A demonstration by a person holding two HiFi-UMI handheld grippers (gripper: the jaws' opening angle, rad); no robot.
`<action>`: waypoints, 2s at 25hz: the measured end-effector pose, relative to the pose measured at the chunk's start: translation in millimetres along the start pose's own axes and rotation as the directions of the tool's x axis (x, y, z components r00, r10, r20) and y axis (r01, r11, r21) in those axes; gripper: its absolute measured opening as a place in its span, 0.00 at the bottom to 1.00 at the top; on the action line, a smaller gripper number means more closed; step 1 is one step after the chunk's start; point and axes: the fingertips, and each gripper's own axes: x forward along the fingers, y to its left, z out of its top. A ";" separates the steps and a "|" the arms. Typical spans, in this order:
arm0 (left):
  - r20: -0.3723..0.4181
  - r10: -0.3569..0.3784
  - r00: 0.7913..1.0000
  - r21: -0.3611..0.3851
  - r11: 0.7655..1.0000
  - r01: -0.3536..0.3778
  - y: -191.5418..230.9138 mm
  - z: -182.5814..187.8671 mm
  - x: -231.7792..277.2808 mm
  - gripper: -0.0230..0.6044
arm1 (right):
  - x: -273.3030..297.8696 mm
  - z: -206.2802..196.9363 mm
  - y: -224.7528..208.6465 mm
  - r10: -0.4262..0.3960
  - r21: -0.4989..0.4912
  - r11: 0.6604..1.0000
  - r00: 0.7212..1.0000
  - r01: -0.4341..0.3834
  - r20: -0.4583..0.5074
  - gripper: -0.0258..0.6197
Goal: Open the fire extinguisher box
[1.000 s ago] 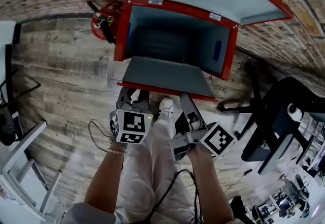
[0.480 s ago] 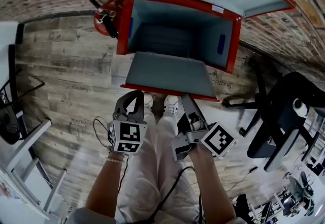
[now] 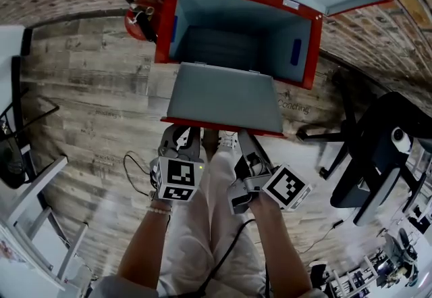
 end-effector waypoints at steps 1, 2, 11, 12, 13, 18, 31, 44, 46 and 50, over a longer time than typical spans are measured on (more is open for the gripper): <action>-0.008 -0.005 1.000 0.004 1.000 0.005 -2.6 -4.6 -1.6 0.03 | -0.6 -2.3 -2.5 -0.002 0.005 1.000 1.000 0.002 -0.001 0.25; -0.016 -0.010 1.000 0.008 1.000 0.010 -4.7 -9.7 -3.8 0.03 | -1.1 -4.5 -5.2 -0.004 0.011 1.000 1.000 0.004 -0.003 0.25; -0.059 -0.014 0.998 0.027 1.000 0.016 -4.7 -39.6 -32.9 0.03 | -4.8 -29.0 -36.3 -0.051 0.047 0.998 0.998 0.053 -0.025 0.23; -0.058 -0.018 0.998 0.038 0.999 0.020 -5.6 -39.2 -35.2 0.03 | -5.0 -31.2 -39.2 -0.054 0.046 0.997 0.998 0.055 -0.027 0.23; -0.055 -0.022 0.998 0.049 0.998 0.024 -6.6 -38.2 -37.3 0.03 | -5.3 -33.5 -42.1 -0.056 0.044 0.997 0.998 0.057 -0.030 0.23; -0.050 -0.035 0.998 0.087 0.995 0.039 -8.7 -33.6 -41.8 0.03 | -3.1 -42.8 -50.9 -0.019 0.023 1.000 0.999 0.020 -0.041 0.23; -0.037 -0.046 0.998 0.087 0.995 0.049 -18.7 -28.0 -39.5 0.03 | 8.5 -70.6 -99.6 -0.043 -0.098 0.995 0.990 0.030 -0.132 0.24; 0.010 -0.044 0.999 0.134 0.990 0.042 -6.1 -20.1 -2.1 0.03 | 30.3 -92.1 -147.6 -0.062 -0.277 0.961 0.977 0.003 -0.205 0.25; 0.015 -0.049 0.999 0.139 0.989 0.046 -6.1 -20.7 5.5 0.03 | 36.3 -93.8 -156.3 -0.075 -0.305 0.952 0.974 0.006 -0.215 0.26; 0.030 -0.046 0.999 0.138 0.990 0.041 -2.3 -13.4 16.8 0.03 | 49.8 -98.8 -174.7 -0.108 -0.338 0.941 0.966 0.023 -0.235 0.27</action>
